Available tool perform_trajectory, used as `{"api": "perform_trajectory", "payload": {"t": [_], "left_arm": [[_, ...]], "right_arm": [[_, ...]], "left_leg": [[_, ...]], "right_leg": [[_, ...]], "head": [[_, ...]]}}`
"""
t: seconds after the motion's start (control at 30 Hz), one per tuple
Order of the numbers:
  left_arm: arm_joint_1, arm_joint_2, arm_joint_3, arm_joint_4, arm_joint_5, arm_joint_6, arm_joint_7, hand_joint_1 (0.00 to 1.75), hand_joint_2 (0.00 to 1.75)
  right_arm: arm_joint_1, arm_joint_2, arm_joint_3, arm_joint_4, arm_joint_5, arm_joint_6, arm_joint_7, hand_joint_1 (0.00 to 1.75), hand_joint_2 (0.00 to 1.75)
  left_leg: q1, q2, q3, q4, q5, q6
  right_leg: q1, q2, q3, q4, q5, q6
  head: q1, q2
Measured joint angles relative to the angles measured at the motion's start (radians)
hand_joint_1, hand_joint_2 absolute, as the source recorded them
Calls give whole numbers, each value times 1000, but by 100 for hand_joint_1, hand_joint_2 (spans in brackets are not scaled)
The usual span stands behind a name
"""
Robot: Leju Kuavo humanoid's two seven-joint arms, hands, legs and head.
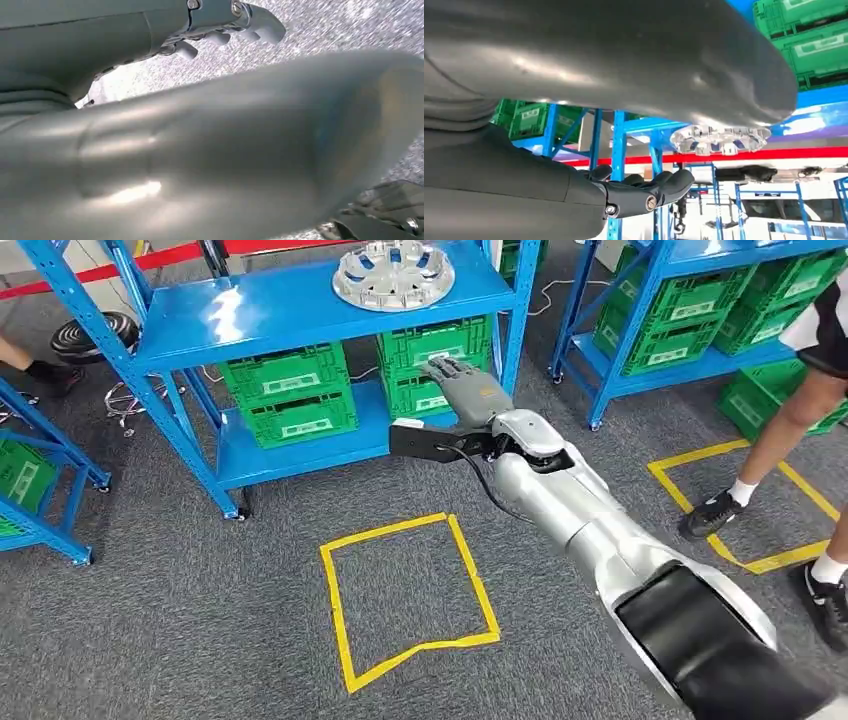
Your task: Take the parts from the cabinet and place them on the table.
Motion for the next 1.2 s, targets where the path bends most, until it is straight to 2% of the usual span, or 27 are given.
{"api": "perform_trajectory", "payload": {"t": [0.03, 0.1, 0.13, 0.2, 0.23, 0.27, 0.3, 0.37, 0.4, 0.43, 0.47, 0.53, 0.57, 0.6, 0.67, 0.73, 0.8, 0.83, 0.9, 0.97, 1.0, 1.03, 1.07, 1.1, 1.13, 1.17, 1.2], "left_arm": [[0, 0, 0, 0, 0, 0, 0, 0, 0], [-2, 0, 0, 0, 0, 0, 0, 0, 0], [-4, -1, 0, 0, -2, -1, 0, 0, 0], [-3, -2, 0, 0, -5, -2, -1, 0, 0], [-2, -4, 0, 0, -7, -2, -1, 0, 0], [-2, -3, 0, -1, -8, -2, -1, 0, 0], [-3, -3, 0, -1, -9, -2, -1, 0, 0], [-6, -5, 0, -2, -11, -2, -1, 0, 0], [-5, -5, 0, -2, -13, -2, 0, 0, 0], [-2, -5, 0, -1, -16, -2, 1, 0, 0], [0, -5, 0, -1, -18, -2, 3, 0, 0], [-1, -7, 0, -1, -19, -2, 3, 0, 0], [-1, -8, 0, -1, -19, -2, 3, 0, 0], [-3, -8, 0, -1, -19, -2, 3, 0, 0], [-4, -8, 0, -1, -19, -2, 4, 0, 0], [-3, -8, 0, -2, -19, -2, 4, 0, 0], [-4, -7, 0, -2, -19, -2, 3, 0, 0], [-6, -7, 0, -2, -20, -2, 3, 0, 0], [-7, -7, 0, -2, -20, -2, 3, 0, 0], [-2, -7, 0, -1, -20, -2, 5, 0, 0], [1, -7, 0, -1, -20, -2, 6, 0, 0], [1, -6, 0, -1, -22, -2, 6, 0, 0], [1, -5, 0, -1, -24, -2, 6, 0, 0], [4, -5, 0, -1, -27, -2, 6, 0, 0], [5, -6, 0, 0, -29, -3, 5, 0, 0], [5, -6, 0, 0, -33, -5, 3, 0, 0], [7, -6, 0, 0, -40, -5, 3, 0, 0]], "right_arm": [[-2, 2, 1, 0, 0, 0, 0, 0, 0], [-4, 3, 1, 0, 1, 0, 0, 0, 0], [-4, 3, 2, 0, 2, 0, 0, 0, 0], [-1, 3, 3, 0, 5, -2, 3, 0, 0], [0, 3, 4, -2, 5, -3, 5, 0, 0], [-1, 3, 4, -2, 5, -4, 5, 0, 0], [-1, 3, 4, -2, 5, -4, 7, 0, 0], [11, 3, 5, -2, 6, -3, 10, 0, 0], [21, 2, 5, -2, 8, 0, 14, 0, 0], [29, 0, 5, -2, 10, 2, 14, 0, 0], [33, -2, 5, -2, 15, 3, 15, 0, 0], [35, -5, 5, -2, 18, 5, 15, 0, 0], [35, -6, 5, -2, 18, 5, 16, 0, 0], [34, -6, 5, -2, 19, 7, 16, 0, 0], [40, -7, 5, -6, 20, 8, 17, 0, 0], [40, -10, 5, -9, 20, 8, 18, 0, 0], [38, -11, 5, -13, 20, 8, 17, 0, 0], [36, -10, 5, -14, 20, 8, 16, 0, 0], [42, -10, 6, -14, 20, 9, 15, 0, 0], [51, -10, 6, -14, 20, 10, 16, 0, 0], [54, -10, 6, -14, 20, 10, 16, 0, 0], [58, -10, 6, -14, 21, 9, 17, 0, 0], [61, -10, 6, -14, 22, 7, 18, 0, 0], [67, -10, 6, -15, 23, 1, 18, 0, 0], [74, -10, 6, -17, 24, -3, 20, 0, 0], [83, -10, 7, -25, 26, -7, 24, 0, 0], [96, -11, 7, -38, 27, -12, 28, 0, 0]], "left_leg": [[-3, 1, 43, -98, 53, 9], [-14, 1, 76, -153, 24, 18], [-15, 0, 76, -149, 24, 20], [-14, -2, 80, -153, 16, 33], [-7, -4, 94, -161, 16, 40], [-7, -3, 103, -163, 11, 48], [-7, -3, 106, -163, 7, 53], [-9, -4, 115, -163, -5, 59], [-9, -4, 122, -162, -12, 60], [-9, -6, 130, -162, -19, 58], [-9, -8, 141, -162, -27, 56], [-9, -10, 163, -162, -43, 50], [-8, -10, 167, -162, -50, 46], [-12, -12, 169, -160, -55, 38], [-12, -11, 177, -158, -57, 24], [-12, -10, 182, -154, -62, 15], [-11, -6, 162, -109, -60, 9], [-11, -4, 133, -58, -66, 4], [-7, -2, 41, 70, -109, -4], [-6, -1, -11, 106, -140, -5], [-5, -1, -13, 76, -125, -5], [-5, 0, 0, 17, -80, -3], [-5, 1, 23, -63, -16, -2], [-4, 5, 45, -147, 64, -3], [-8, 8, 41, -161, 60, 4], [-11, 9, 55, -160, 46, 18], [-12, 6, 55, -161, 50, 24]], "right_leg": [[0, -1, 13, 0, -10, 3], [5, 0, 16, -2, -21, 16], [5, -1, 19, -11, -18, 21], [5, -1, 26, -6, -13, 31], [3, -3, 15, 7, -17, 35], [3, -2, -1, 45, -22, 38], [3, -2, -40, 106, -41, 40], [3, -2, -140, 250, -95, 46], [3, -2, -178, 292, -101, 48], [2, -2, -193, 286, -78, 47], [2, -2, -185, 236, -31, 45], [4, -3, -126, 68, 84, 35], [7, -4, -106, 1, 114, 27], [15, -4, -101, -7, 63, 26], [16, -3, -93, -9, 83, 16], [7, -1, -70, -14, 80, 3], [5, -2, -55, -19, 73, -5], [4, -2, -49, -19, 68, -9], [4, -2, -35, -19, 53, -10], [3, -1, -15, -19, 36, -9], [3, -1, -2, -19, 26, -7], [2, -1, 13, -19, 14, -4], [0, -1, 28, -19, 2, 0], [1, -2, 32, -20, -10, 6], [4, 0, 48, -14, -21, 13], [7, -1, 46, -22, -25, 19], [7, -1, 52, -31, -31, 28]], "head": [[0, 0], [-2, 0], [2, 0], [2, 0], [2, 0], [5, 0], [6, 0], [6, 0], [6, 0], [6, 0], [6, 0], [6, 0], [6, 0], [5, 0], [4, 0], [5, 0], [4, 0], [-2, 0], [-1, 0], [-2, 0], [-2, 0], [-2, 0], [-2, 0], [-3, 0], [-5, 0], [-5, 0], [-6, 0]]}}
